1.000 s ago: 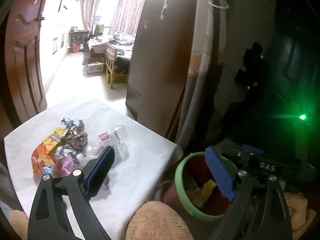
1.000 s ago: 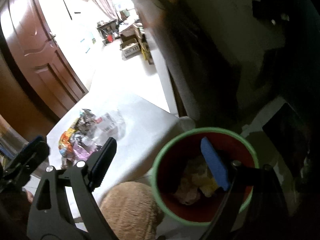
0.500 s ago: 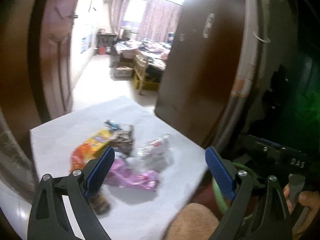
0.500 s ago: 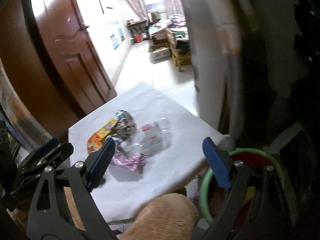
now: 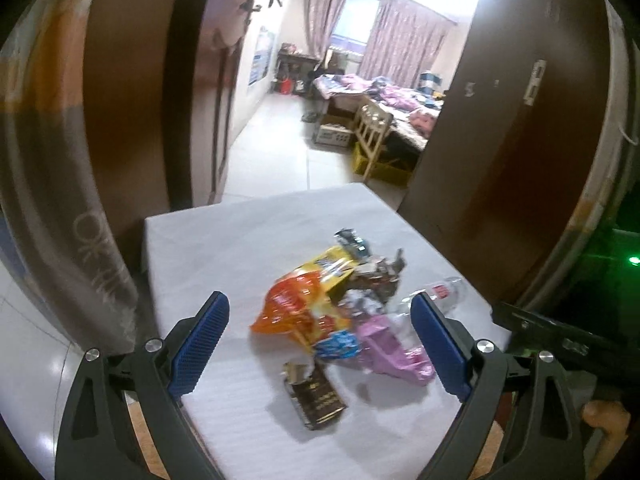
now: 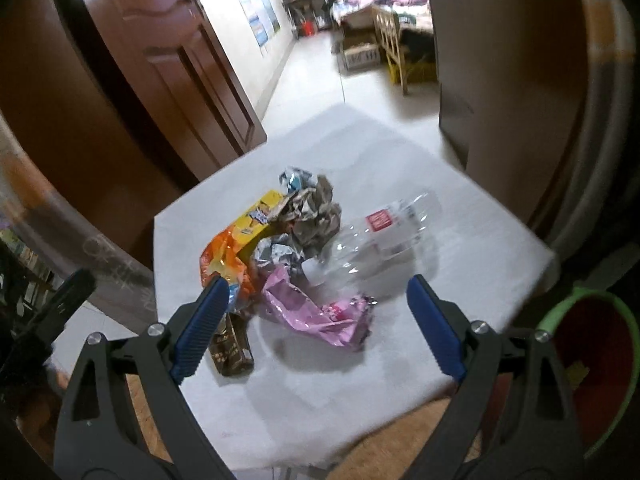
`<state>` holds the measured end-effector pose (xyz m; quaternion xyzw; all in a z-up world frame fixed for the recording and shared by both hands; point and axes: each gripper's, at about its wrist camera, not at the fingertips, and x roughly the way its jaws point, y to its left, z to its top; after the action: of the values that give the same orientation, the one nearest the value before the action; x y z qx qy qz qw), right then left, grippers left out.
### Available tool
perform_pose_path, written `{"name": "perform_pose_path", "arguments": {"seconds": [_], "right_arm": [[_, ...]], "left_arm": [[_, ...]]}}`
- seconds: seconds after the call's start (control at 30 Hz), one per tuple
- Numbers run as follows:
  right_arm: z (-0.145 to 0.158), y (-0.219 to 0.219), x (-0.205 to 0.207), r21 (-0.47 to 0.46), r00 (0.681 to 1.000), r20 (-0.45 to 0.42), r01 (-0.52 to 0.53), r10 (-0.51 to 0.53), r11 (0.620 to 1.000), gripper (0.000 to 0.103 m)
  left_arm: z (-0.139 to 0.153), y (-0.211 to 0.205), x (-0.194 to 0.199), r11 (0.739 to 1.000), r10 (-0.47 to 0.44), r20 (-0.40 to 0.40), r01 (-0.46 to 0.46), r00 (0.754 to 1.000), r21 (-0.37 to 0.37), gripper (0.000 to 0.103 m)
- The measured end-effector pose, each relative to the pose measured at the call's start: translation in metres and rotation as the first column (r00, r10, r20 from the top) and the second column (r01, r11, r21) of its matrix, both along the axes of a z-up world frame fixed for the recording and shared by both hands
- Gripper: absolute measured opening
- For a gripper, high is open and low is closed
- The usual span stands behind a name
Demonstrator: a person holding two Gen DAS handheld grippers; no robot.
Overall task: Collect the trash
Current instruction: 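Move both open tools back over the table, then grasp the clear water bottle with the right tool while the left grasps the orange chip bag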
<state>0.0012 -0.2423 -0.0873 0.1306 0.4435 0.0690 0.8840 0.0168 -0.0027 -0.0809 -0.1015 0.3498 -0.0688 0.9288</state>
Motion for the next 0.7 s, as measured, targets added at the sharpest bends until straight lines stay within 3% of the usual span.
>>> {"name": "perform_pose_path", "arguments": {"seconds": [0.1, 0.2, 0.43, 0.5, 0.63, 0.67, 0.7], "right_arm": [[-0.025, -0.002, 0.028, 0.051, 0.998, -0.060, 0.039, -0.036, 0.998, 0.089], [-0.052, -0.017, 0.058, 0.095, 0.983, -0.126, 0.147, -0.135, 0.985, 0.091], [-0.111, -0.042, 0.113, 0.129, 0.897, -0.294, 0.381, -0.331, 0.916, 0.091], [-0.121, -0.041, 0.122, 0.108, 0.885, -0.305, 0.399, -0.352, 0.911, 0.092], [-0.135, -0.031, 0.132, 0.072, 0.898, -0.313, 0.349, -0.311, 0.934, 0.090], [-0.138, -0.028, 0.133, 0.058, 0.904, -0.313, 0.326, -0.293, 0.944, 0.077], [-0.139, -0.028, 0.136, 0.043, 0.907, -0.309, 0.314, -0.286, 0.949, 0.071]], "left_arm": [[-0.012, 0.010, 0.003, 1.000, 0.017, -0.039, -0.018, 0.999, -0.012, 0.088], [-0.024, 0.014, 0.006, 0.999, 0.025, -0.075, -0.027, 0.997, -0.026, 0.088], [-0.046, 0.016, 0.014, 0.998, 0.036, -0.141, -0.043, 0.989, -0.046, 0.088], [-0.055, 0.016, 0.019, 0.997, 0.040, -0.168, -0.049, 0.985, -0.051, 0.088], [-0.076, 0.012, 0.035, 0.996, 0.037, -0.226, -0.055, 0.973, -0.074, 0.088], [-0.082, 0.010, 0.041, 0.995, 0.037, -0.239, -0.058, 0.970, -0.082, 0.088], [-0.087, 0.008, 0.047, 0.994, 0.035, -0.248, -0.059, 0.968, -0.091, 0.088]]}}
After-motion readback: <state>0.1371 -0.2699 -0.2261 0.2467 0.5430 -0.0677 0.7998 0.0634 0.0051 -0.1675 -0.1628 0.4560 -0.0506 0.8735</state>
